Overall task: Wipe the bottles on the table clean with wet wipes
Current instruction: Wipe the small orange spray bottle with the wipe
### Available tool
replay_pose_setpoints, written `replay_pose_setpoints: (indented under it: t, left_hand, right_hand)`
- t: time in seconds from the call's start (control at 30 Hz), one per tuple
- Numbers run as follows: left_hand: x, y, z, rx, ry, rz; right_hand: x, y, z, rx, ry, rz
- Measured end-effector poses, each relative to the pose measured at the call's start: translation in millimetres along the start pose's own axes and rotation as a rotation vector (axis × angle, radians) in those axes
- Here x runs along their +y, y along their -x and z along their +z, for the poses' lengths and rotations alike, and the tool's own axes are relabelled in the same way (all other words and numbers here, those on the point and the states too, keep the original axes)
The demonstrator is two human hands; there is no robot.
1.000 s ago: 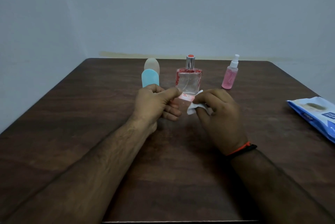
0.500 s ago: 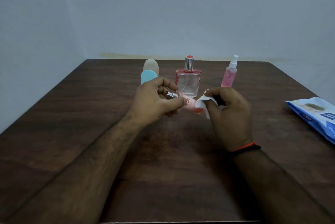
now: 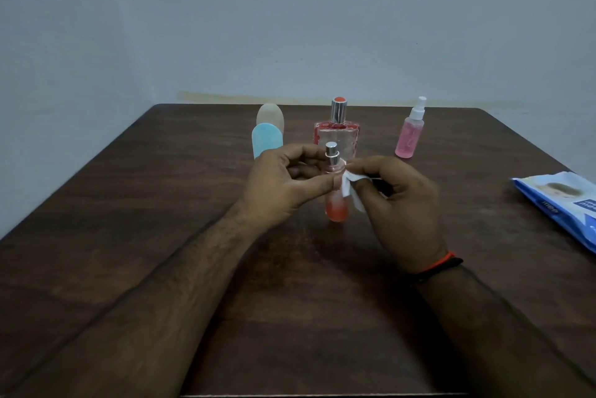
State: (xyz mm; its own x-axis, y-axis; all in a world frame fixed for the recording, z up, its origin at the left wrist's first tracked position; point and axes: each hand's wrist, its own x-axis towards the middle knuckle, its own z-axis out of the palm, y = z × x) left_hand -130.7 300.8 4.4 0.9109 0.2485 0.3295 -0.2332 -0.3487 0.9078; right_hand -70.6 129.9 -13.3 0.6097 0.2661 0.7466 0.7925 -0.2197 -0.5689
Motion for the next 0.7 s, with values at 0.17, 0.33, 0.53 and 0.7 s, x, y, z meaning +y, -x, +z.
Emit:
replay_pose_setpoints:
  t: [0.17,0.33,0.53,0.7]
  left_hand:
    - [0,1,1,0.004,-0.004,-0.002]
    - [1,4,8,-0.124,-0.035,0.017]
    - [1,4,4,-0.158,-0.082,0.07]
    - [4,5,16,-0.062,-0.088,0.131]
  right_hand:
    - [0,-1,1,0.035,-0.052,0.046]
    - [-1,-3,-3,0.074,-0.3,0.154]
    - [-2,-6,-8,-0.044,-0.431,0.133]
    - [1,-4,-5,0.071,-0.12,-0.153]
